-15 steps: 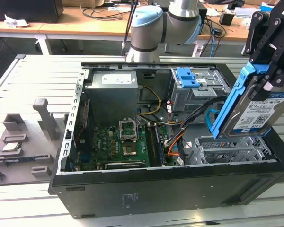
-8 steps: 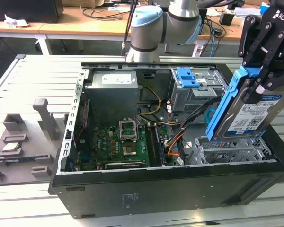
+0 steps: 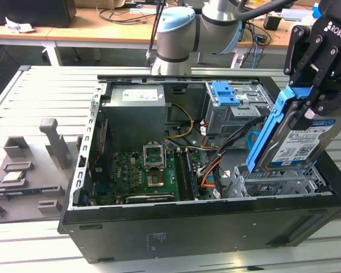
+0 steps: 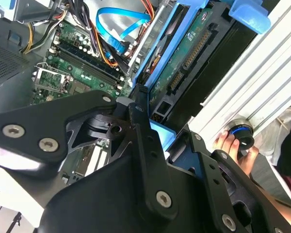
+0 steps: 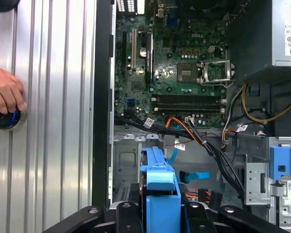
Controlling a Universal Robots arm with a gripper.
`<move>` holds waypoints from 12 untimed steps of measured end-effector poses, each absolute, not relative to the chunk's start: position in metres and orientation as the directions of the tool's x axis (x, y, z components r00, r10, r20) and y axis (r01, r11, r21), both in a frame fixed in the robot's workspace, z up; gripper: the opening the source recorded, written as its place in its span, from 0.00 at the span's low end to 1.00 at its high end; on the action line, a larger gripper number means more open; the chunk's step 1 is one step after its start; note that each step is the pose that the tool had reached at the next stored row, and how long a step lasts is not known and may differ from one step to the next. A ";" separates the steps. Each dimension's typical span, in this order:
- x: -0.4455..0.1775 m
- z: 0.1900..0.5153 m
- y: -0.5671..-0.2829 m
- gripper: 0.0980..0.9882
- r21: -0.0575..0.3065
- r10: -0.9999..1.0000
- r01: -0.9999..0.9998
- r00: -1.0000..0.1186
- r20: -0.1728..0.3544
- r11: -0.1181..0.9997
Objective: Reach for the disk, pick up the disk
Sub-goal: 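Pick up the disk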
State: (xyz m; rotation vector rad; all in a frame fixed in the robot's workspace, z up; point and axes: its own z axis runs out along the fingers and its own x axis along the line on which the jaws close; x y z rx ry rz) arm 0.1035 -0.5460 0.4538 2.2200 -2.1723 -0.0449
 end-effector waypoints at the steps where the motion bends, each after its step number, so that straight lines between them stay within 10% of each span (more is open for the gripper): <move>1: 0.103 0.453 -0.546 0.30 0.045 -1.000 -0.999 0.022 0.004 -0.022; 12: 0.096 0.446 -0.546 0.30 0.045 -1.000 -0.999 0.022 0.004 -0.022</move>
